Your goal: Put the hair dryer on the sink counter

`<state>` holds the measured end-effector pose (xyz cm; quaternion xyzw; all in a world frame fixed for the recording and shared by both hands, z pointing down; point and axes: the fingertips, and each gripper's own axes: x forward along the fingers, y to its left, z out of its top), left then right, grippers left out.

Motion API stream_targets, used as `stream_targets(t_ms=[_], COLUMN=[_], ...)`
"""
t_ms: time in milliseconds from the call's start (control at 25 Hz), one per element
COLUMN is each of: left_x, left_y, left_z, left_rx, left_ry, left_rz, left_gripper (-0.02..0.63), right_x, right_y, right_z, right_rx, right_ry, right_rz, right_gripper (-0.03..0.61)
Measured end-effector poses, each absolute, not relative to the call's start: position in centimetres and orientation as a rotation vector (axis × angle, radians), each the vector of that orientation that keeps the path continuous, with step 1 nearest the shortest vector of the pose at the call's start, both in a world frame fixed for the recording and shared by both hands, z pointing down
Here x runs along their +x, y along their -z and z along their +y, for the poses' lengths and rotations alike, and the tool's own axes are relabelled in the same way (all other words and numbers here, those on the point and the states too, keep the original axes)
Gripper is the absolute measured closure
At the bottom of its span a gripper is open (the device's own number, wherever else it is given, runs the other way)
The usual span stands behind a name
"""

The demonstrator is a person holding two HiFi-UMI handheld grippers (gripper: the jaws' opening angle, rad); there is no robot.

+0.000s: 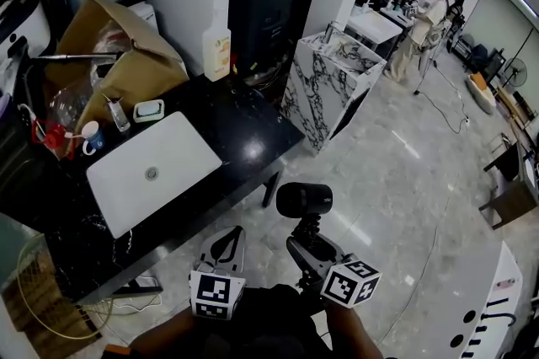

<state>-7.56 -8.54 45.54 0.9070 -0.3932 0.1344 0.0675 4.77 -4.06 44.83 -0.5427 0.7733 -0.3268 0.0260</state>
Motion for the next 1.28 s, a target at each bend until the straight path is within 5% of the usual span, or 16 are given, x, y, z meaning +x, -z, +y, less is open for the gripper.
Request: stream_targets(t_ms=[1280], left_x=[-7.9], left_y=[-48.5], left_z=[-32.1], left_rx=[2.175], left_ry=[-0.514], left_rz=[-1.758], left_gripper=[0.606], right_x=[6.5], right_y=[-53.6], right_z=[-35.7], right_rx=[-1.366], right_ry=[1.056], right_rz=[3.142], right_gripper=[0.325])
